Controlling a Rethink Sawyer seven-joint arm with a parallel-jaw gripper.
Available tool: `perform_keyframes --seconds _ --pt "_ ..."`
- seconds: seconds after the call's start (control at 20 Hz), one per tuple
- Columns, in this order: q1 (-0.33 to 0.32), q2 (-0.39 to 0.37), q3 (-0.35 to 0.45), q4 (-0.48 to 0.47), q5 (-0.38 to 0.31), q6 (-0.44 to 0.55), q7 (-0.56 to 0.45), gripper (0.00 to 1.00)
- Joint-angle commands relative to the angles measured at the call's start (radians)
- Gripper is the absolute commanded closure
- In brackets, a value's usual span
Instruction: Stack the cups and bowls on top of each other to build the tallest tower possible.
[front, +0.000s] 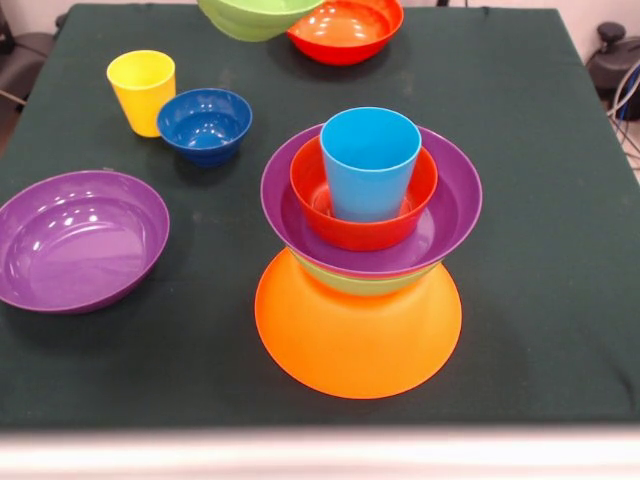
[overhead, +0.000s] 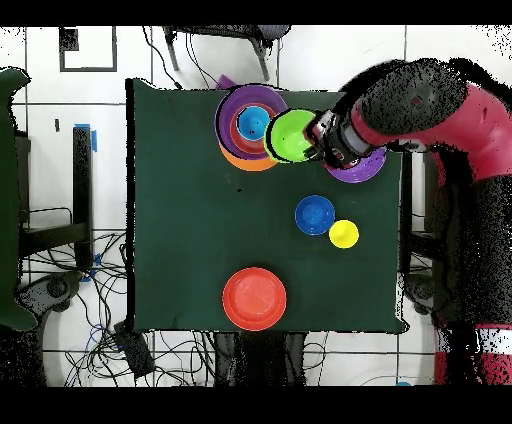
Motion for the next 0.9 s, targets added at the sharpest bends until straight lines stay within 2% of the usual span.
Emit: perform_keyframes --seconds 0.05,0.5,0.9 --pt "0.057 0.106 0.090 -0.191 -0.043 0.145 -0.236 1.00" --pt "0.084 0.231 0.120 -0.318 -0.060 0.097 -0.265 1.00" --pt "0.133 0.315 0.133 -0.458 -0.073 0.142 -0.254 1.00"
